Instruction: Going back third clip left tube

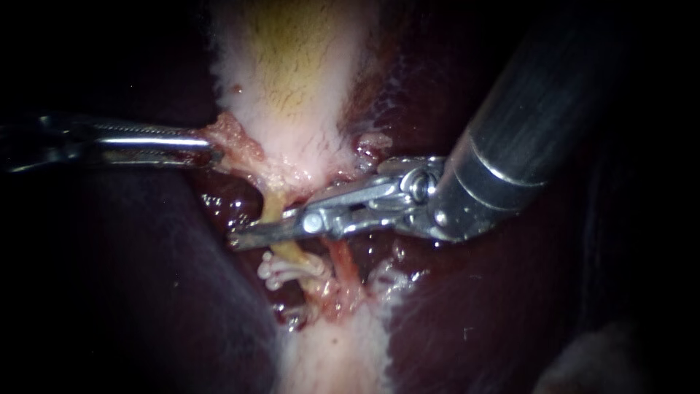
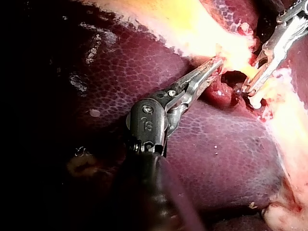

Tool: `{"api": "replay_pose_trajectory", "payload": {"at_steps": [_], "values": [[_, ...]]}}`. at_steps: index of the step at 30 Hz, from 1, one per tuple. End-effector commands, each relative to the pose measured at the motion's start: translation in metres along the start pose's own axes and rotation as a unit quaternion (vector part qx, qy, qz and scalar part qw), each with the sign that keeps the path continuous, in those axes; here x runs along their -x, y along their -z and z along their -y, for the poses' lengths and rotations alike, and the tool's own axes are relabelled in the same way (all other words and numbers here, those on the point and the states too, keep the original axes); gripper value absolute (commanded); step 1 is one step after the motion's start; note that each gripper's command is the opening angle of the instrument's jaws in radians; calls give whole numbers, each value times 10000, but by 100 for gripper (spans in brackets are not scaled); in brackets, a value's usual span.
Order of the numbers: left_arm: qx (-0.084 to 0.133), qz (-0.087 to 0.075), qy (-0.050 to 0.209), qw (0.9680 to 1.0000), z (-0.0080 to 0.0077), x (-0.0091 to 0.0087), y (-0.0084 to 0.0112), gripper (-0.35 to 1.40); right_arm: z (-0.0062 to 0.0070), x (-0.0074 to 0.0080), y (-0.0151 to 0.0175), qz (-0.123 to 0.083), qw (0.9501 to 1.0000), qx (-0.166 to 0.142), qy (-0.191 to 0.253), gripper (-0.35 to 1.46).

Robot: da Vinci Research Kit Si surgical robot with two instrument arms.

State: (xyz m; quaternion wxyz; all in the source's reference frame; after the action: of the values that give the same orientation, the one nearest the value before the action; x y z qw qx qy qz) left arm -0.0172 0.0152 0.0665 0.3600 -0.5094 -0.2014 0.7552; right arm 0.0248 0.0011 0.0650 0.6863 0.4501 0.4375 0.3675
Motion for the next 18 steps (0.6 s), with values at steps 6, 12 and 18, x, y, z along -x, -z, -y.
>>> {"api": "replay_pose_trajectory", "payload": {"at_steps": [6, 12, 18], "values": [[3, 4, -3, 10000, 0, 0, 1, -35, 0, 0, -6, -148, 9996, -234, 4, 28], [7, 4, -4, 10000, 0, 1, 2, -35, -4, 7, -21, -354, 9984, -445, 50, 47], [8, 5, -4, 10000, 0, 1, 3, -35, -16, 15, -27, -353, 9982, -419, 264, 48]]}}
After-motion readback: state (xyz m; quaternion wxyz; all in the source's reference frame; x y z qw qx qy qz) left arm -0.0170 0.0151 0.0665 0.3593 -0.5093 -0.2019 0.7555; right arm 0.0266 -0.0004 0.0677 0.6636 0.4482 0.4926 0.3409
